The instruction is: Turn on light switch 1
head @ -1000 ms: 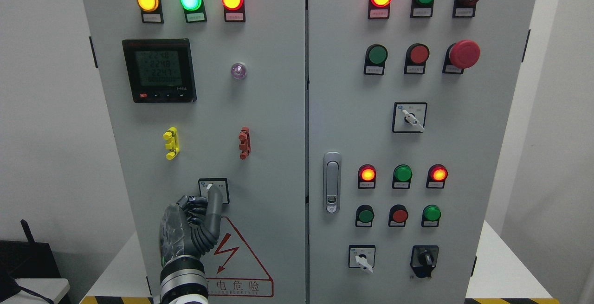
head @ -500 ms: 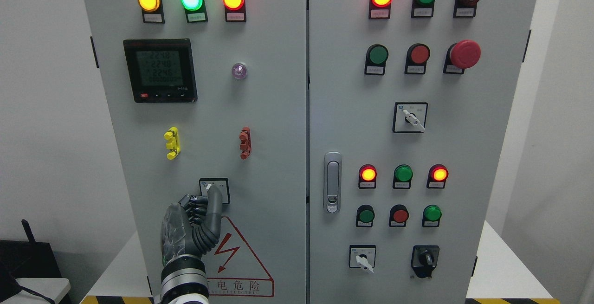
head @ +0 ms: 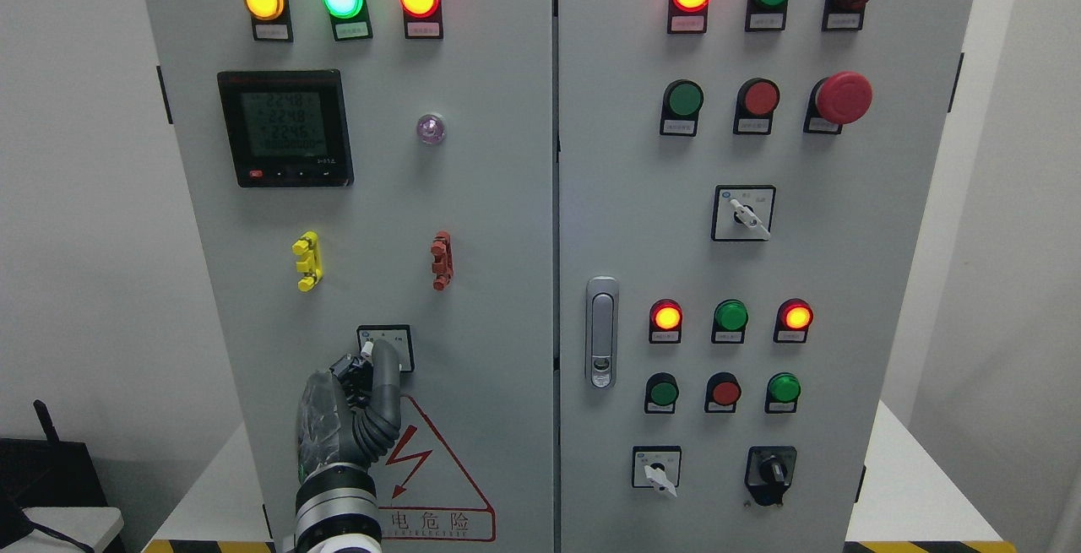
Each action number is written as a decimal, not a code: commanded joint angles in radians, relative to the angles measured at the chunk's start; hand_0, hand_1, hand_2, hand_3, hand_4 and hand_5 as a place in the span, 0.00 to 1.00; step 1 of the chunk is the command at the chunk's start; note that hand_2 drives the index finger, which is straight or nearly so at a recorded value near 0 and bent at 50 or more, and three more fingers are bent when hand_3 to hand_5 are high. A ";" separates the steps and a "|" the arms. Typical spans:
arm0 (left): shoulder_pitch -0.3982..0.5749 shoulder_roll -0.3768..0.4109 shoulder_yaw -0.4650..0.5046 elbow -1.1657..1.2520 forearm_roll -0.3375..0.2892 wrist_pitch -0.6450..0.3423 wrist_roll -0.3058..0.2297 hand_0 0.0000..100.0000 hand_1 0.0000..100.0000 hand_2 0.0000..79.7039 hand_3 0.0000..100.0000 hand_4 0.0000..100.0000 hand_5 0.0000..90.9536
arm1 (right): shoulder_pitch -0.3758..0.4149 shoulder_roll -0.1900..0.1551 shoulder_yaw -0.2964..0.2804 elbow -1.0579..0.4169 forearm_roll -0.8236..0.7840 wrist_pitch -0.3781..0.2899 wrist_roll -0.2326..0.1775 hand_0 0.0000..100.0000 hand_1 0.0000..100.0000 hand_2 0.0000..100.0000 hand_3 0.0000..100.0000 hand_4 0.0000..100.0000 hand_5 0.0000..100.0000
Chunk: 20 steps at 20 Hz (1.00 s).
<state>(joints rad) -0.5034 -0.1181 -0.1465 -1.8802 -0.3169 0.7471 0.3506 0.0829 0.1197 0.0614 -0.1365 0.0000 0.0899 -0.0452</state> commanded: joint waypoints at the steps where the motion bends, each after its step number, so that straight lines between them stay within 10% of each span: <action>1: 0.000 0.000 0.001 0.000 0.001 -0.005 0.011 0.69 0.13 0.53 0.81 0.87 0.95 | 0.000 0.000 0.000 0.000 -0.017 0.001 0.001 0.12 0.39 0.00 0.00 0.00 0.00; 9: 0.002 -0.002 0.002 -0.003 -0.001 -0.005 0.014 0.69 0.11 0.52 0.81 0.87 0.95 | 0.000 0.000 0.000 0.000 -0.017 0.001 0.001 0.12 0.39 0.00 0.00 0.00 0.00; 20: 0.002 -0.002 0.002 -0.005 0.001 -0.005 0.013 0.43 0.15 0.52 0.81 0.88 0.95 | 0.000 0.000 0.000 0.000 -0.018 0.001 0.001 0.12 0.39 0.00 0.00 0.00 0.00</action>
<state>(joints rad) -0.5019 -0.1190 -0.1444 -1.8836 -0.3168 0.7429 0.3708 0.0828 0.1197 0.0613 -0.1365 0.0000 0.0899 -0.0452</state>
